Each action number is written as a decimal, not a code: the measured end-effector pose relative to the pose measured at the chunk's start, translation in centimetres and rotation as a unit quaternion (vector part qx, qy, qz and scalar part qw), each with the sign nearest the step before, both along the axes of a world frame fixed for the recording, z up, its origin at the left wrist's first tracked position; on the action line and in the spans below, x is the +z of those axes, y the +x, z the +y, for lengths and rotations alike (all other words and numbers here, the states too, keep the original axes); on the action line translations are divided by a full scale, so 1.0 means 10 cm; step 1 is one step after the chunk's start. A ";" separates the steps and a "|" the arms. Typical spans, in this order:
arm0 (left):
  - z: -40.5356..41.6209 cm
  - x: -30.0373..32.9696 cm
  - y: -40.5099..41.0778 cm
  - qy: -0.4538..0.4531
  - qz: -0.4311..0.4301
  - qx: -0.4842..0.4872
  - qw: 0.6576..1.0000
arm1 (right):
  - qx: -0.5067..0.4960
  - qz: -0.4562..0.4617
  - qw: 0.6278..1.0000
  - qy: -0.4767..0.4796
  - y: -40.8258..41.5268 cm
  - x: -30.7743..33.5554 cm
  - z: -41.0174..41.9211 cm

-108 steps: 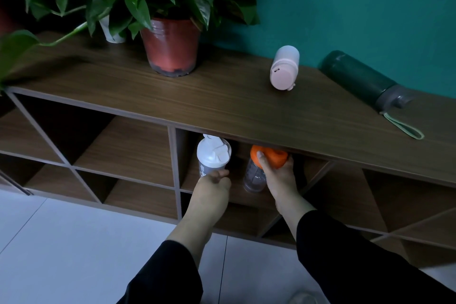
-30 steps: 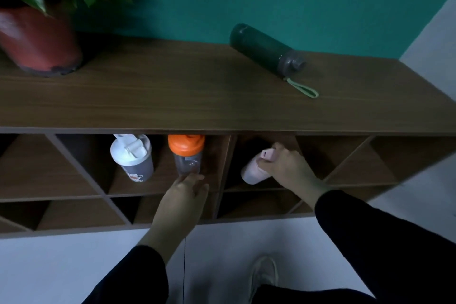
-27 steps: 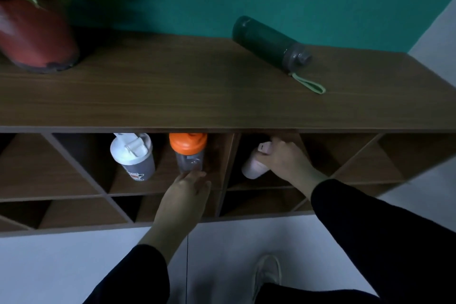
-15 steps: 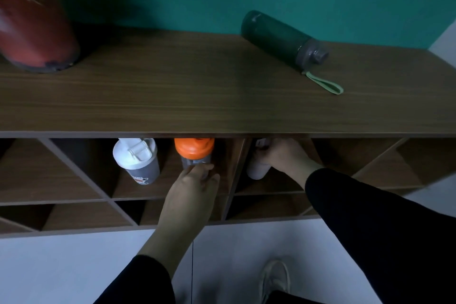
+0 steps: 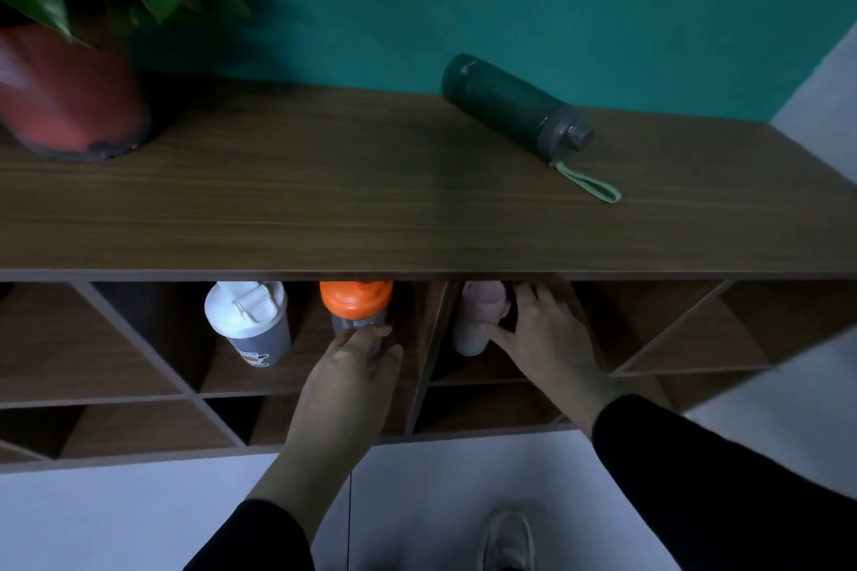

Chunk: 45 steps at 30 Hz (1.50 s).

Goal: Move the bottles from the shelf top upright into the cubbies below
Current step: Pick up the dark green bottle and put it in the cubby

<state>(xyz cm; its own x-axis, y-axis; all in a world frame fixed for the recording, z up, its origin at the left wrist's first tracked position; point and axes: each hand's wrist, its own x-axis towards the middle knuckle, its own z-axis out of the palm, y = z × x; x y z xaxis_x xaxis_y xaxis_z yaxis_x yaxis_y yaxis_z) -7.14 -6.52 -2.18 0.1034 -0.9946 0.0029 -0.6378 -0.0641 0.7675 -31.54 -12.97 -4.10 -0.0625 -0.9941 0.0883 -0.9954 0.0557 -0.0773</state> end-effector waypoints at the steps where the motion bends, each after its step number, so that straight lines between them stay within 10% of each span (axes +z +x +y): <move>1: 0.00 0.02 0.00 -0.002 0.009 0.001 1.000 | 0.038 0.005 0.999 -0.027 -0.05 0.00 0.14; 8: 0.04 0.25 -0.03 -0.097 0.032 0.010 0.995 | 0.269 -0.149 0.926 -0.220 -0.10 0.69 0.66; 18: 0.03 0.36 0.12 -0.133 0.030 0.030 0.990 | -0.091 -0.329 0.927 -0.158 -0.22 1.60 -0.99; 29: -0.03 0.32 0.17 -0.132 0.021 0.027 0.991 | -0.112 -0.354 0.920 -0.124 -0.26 1.43 -1.51; 40: 0.20 0.34 0.05 -0.147 0.018 -0.005 0.989 | 0.003 -0.460 0.829 -0.318 -0.30 2.12 0.16; 45: 0.43 0.31 -0.02 -0.152 0.025 -0.020 0.988 | 0.044 -0.451 0.844 -0.288 -0.51 2.33 1.38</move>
